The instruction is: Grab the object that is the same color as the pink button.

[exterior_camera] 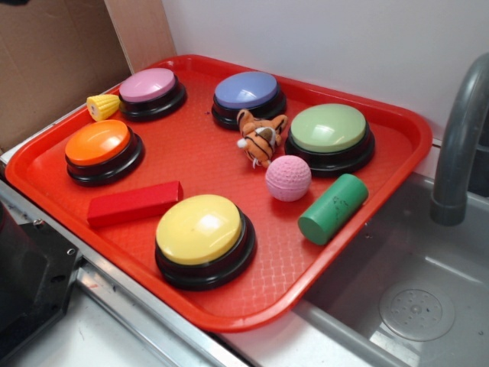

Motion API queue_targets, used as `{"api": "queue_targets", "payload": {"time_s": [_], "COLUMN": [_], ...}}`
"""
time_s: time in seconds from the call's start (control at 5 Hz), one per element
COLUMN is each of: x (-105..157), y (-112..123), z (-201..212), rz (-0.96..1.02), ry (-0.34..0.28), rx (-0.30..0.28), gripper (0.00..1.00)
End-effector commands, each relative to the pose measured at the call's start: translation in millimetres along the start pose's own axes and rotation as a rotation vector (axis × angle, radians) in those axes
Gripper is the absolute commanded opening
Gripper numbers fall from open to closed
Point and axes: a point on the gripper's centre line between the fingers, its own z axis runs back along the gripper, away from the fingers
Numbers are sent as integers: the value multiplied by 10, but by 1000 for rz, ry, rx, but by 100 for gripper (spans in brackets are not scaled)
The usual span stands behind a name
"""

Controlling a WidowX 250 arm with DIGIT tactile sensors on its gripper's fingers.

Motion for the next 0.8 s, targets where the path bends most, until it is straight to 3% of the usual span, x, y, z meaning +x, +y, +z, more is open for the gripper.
{"api": "queue_targets", "payload": {"time_s": [0.0, 0.2, 0.4, 0.6], "x": [0, 110, 299, 467], "y": [0, -70, -237, -359], "z": [0, -13, -73, -231], "rz": [0, 32, 86, 150], "ry": [0, -30, -117, -155], "rx": [0, -19, -16, -28], "gripper": [100, 100, 100, 100]}}
